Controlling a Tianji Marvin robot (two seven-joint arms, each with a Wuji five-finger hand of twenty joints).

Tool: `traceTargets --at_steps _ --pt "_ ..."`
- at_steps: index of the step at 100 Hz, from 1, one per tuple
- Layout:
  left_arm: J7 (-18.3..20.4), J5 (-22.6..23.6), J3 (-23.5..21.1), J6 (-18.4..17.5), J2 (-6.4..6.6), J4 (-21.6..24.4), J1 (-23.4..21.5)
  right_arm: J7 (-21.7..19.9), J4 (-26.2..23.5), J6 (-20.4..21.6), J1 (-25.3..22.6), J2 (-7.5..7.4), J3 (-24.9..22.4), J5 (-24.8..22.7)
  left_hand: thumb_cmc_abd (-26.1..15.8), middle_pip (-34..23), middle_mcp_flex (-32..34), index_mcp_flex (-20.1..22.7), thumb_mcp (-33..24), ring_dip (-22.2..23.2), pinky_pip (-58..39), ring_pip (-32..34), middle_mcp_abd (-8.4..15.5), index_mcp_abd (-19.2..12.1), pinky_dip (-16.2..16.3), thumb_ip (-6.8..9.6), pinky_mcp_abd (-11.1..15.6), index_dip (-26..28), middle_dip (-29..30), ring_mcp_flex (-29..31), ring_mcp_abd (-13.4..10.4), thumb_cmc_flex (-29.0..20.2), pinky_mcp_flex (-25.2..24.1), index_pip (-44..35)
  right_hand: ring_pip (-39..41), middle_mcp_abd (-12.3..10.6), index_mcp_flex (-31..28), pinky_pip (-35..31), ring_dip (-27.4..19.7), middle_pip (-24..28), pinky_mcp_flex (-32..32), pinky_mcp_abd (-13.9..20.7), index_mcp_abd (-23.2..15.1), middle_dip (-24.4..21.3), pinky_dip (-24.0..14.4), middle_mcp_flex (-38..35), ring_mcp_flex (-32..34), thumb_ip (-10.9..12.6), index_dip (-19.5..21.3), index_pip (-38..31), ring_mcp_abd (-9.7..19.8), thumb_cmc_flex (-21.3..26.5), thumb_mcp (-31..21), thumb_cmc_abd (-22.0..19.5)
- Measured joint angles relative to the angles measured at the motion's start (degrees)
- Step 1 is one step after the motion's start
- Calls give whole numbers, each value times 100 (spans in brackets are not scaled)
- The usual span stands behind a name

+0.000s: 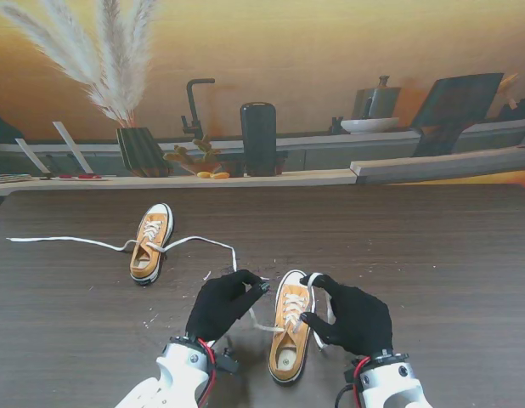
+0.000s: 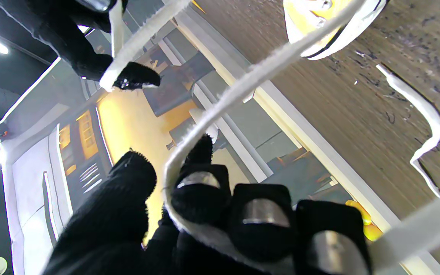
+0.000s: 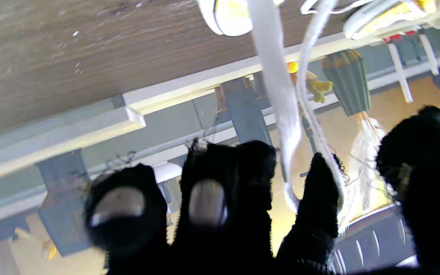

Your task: Tie the shoelaces into a bow on the shoes

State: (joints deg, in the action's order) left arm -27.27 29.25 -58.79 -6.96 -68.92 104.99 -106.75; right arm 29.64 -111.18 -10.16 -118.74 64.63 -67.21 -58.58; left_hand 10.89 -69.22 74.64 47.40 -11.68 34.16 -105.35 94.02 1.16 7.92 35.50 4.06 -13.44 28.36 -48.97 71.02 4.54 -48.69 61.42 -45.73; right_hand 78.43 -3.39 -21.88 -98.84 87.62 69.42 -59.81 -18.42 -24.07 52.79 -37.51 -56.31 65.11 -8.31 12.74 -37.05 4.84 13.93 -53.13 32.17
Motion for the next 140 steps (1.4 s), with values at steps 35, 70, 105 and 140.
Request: traceTargets --at_steps 35,70,105,140 --pt "-12 84 -58 -7 12 79 -66 171 36 -61 45 16 64 111 1 1 0 0 0 0 0 0 0 0 0 0 0 0 -1 0 0 0 0 2 478 -33 -793 -187 -1222 334 -497 -176 -9 19 -124 -1497 934 0 140 -188 -235 57 -186 140" --pt "-33 158 -114 -7 25 174 -152 523 279 157 235 129 187 571 1 1 0 0 -54 0 -1 0 0 -1 0 0 -1 0 -2 0 1 5 0 11 -109 149 -1306 261 -2738 -366 -416 -823 2113 -1214 -112 -2400 905 0 42 257 -1359 178 -603 173" --pt "-76 217 -139 -7 28 218 -189 693 550 916 419 306 221 1418 1 1 1 0 -54 0 -1 0 0 -1 0 0 -1 -53 -3 0 1 5 0 64 -5022 936 -54 2899 -5810 -4418 1414 -1355 3317 -4060 1855 -1631 563 0 -226 349 -2732 176 -877 -465" --pt "-139 229 -136 -30 28 250 -167 457 802 2057 515 504 233 2981 294 26 4 8 -53 0 -2 0 -1 -1 0 0 -3 -60 -3 0 2 28 0 68 -6380 1351 296 4111 -6077 -4609 3379 -967 2756 -3864 2324 464 -981 -1 -150 -108 -2935 174 -820 -478"
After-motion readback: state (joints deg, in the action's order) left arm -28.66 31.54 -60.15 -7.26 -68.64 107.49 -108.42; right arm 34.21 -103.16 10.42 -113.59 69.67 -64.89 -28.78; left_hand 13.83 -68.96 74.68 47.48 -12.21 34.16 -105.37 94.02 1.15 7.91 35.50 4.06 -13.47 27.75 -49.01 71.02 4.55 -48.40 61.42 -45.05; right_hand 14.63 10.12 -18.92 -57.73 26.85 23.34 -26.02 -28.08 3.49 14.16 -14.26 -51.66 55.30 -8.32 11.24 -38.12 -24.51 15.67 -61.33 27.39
